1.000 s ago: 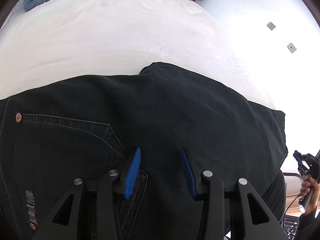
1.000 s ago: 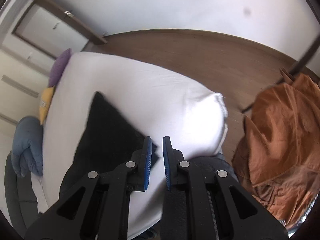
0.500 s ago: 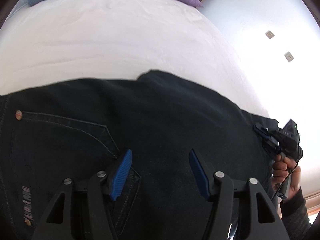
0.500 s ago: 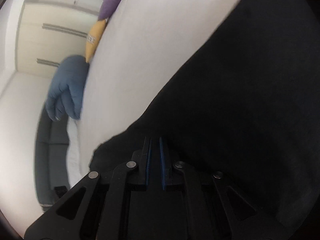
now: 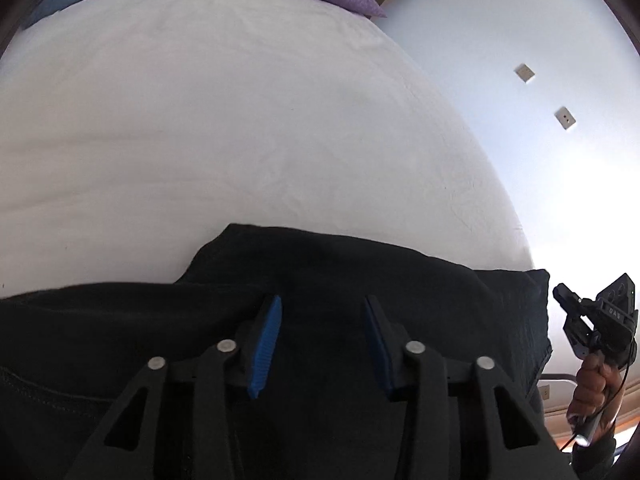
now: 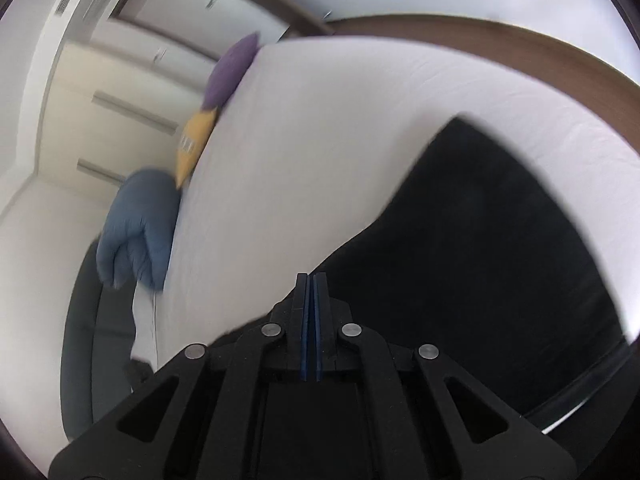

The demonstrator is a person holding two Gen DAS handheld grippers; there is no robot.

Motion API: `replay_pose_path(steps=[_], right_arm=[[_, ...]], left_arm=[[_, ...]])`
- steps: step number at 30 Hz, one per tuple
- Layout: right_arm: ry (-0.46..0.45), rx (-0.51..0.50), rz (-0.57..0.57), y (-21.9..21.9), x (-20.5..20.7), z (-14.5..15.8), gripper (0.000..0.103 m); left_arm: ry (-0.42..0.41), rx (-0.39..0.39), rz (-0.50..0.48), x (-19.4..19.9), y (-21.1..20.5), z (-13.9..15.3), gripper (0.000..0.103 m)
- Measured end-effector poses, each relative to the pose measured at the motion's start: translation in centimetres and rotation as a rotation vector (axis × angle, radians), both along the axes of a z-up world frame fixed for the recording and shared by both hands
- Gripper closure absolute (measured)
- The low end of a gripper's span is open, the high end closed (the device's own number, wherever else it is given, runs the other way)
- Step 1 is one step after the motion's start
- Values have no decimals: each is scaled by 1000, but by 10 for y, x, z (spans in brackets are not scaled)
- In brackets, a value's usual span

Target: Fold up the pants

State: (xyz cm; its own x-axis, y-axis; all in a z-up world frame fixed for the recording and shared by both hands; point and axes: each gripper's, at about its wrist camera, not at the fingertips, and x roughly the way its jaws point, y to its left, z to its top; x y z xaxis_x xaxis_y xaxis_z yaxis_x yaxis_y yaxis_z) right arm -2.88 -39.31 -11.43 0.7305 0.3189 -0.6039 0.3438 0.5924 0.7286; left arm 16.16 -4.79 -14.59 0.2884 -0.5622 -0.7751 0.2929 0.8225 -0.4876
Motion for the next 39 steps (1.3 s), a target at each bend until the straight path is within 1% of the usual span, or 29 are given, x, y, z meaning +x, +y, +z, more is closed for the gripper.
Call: replay_pose_path(steps=[1,2,3,5,7,9,10,11,12,15,17,18,19,21,22,24,26,27,28,29,30,32,33,34,35,36,37,38,39], right_arm=[[-12,26,61,22,16,-2,99],[-16,65,140,46,36,-4,99],[-12,97,223,70,57,-8,99],[6,141,407,143,99,-13,99],[54,191,550,204,138,-25,98],[154,180,597,255,159,-46,97],[166,219,627,272,169,-58,97],[177,261,642,278,178,-71,97],[205,273,635,286,186,-80,97],[222,266,620,306,210,-106,97],[286,249,562,291,236,-128,97],[279,255,544,291,245,-137,98],[288,238,509,293,256,-148,103],[274,201,457,284,268,-148,103],[257,150,431,268,273,-135,98],[217,82,404,265,276,-115,95],[170,125,464,271,270,-96,85],[158,125,504,281,263,-90,64],[149,131,521,289,257,-77,22],[133,151,520,297,245,-79,5],[121,163,519,306,234,-82,0],[104,126,534,311,210,-93,4],[84,122,521,314,207,-93,13],[92,143,498,310,208,-94,28],[112,174,474,296,202,-94,37],[127,189,434,284,209,-97,54],[126,171,371,258,204,-100,67],[123,119,290,231,199,-101,74],[132,96,218,202,193,-104,86]], left_arm=[[-15,-20,7,-7,9,6,61],[-43,-10,12,-16,20,13,61],[-64,20,19,-27,27,19,60],[-88,55,43,-42,50,22,57],[-64,51,92,-49,75,16,55],[-19,5,131,-53,99,5,55],[-10,-37,145,-55,108,1,55],[-6,-71,156,-57,116,-2,56],[-8,-83,160,-59,120,-3,56],[-23,-79,169,-63,116,-5,56],[-35,-68,170,-66,112,-7,56],[-39,-67,171,-67,111,-8,56],[-42,-69,172,-69,105,-8,56],[-45,-77,169,-71,104,-8,56],[-44,-85,171,-72,104,-9,56],[-41,-93,174,-76,111,-10,56],[-43,-97,182,-76,109,-9,55],[-44,-103,185,-77,109,-9,54],[-45,-107,185,-78,109,-10,53],[-48,-103,185,-79,110,-10,53],[-50,-98,184,-80,112,-10,53],[-50,-86,178,-81,111,-10,53],[-48,-82,174,-81,110,-10,54],[-46,-81,173,-84,116,-12,56],[-40,-81,182,-81,117,-13,67],[-28,-87,200,-73,113,-14,81],[-7,-110,225,-71,121,-18,88],[21,-138,252,-70,130,-24,102],[46,-179,268,-70,138,-29,101]])
